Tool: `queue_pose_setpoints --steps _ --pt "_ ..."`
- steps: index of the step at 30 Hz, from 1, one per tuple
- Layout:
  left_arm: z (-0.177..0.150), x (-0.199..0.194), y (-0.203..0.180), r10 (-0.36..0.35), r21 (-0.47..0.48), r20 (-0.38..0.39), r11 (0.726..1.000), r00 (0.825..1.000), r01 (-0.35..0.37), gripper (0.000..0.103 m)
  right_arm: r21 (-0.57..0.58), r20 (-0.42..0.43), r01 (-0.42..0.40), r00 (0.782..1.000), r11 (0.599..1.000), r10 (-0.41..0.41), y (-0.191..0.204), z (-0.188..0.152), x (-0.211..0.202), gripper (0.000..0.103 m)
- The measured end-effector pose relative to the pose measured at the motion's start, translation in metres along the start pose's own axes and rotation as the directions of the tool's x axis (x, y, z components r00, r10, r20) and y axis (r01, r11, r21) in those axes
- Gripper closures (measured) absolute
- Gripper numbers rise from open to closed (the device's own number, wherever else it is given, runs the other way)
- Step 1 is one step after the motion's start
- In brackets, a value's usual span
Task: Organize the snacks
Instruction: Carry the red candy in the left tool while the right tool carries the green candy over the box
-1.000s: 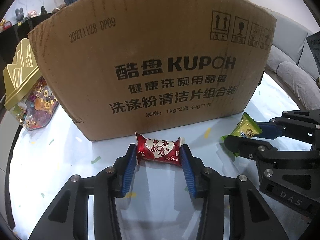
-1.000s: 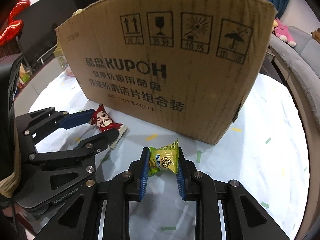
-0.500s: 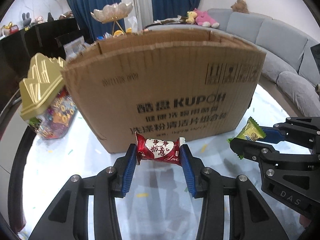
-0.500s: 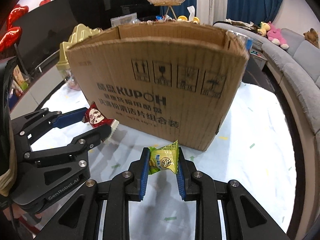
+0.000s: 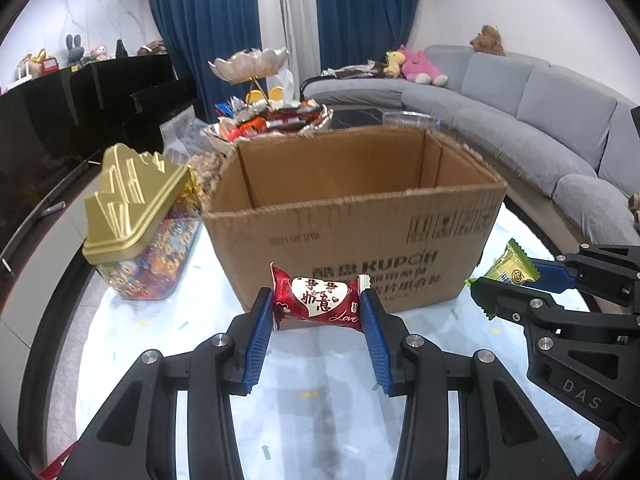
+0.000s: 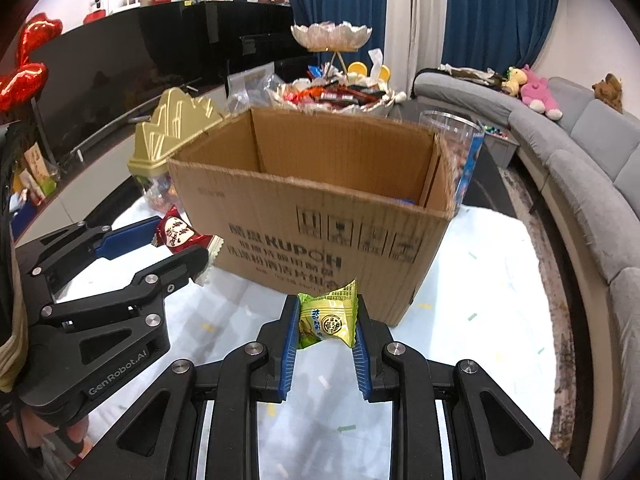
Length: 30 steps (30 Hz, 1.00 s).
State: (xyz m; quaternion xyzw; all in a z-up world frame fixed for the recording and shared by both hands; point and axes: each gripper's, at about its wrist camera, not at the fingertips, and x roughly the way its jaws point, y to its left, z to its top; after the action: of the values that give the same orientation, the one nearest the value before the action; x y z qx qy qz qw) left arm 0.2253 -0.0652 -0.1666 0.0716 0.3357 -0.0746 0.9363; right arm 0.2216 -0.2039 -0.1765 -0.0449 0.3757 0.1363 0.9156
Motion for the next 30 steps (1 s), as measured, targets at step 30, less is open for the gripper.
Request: queue_pose_setpoints --steps 30 --pt "0.09 -0.041 0.036 0.07 -0.062 0.131 0.996 0.989 -0.063 0.06 0.079 0.123 0.089 0.988 0.993 -0.098 0.004 0.092 -0.042 0.077"
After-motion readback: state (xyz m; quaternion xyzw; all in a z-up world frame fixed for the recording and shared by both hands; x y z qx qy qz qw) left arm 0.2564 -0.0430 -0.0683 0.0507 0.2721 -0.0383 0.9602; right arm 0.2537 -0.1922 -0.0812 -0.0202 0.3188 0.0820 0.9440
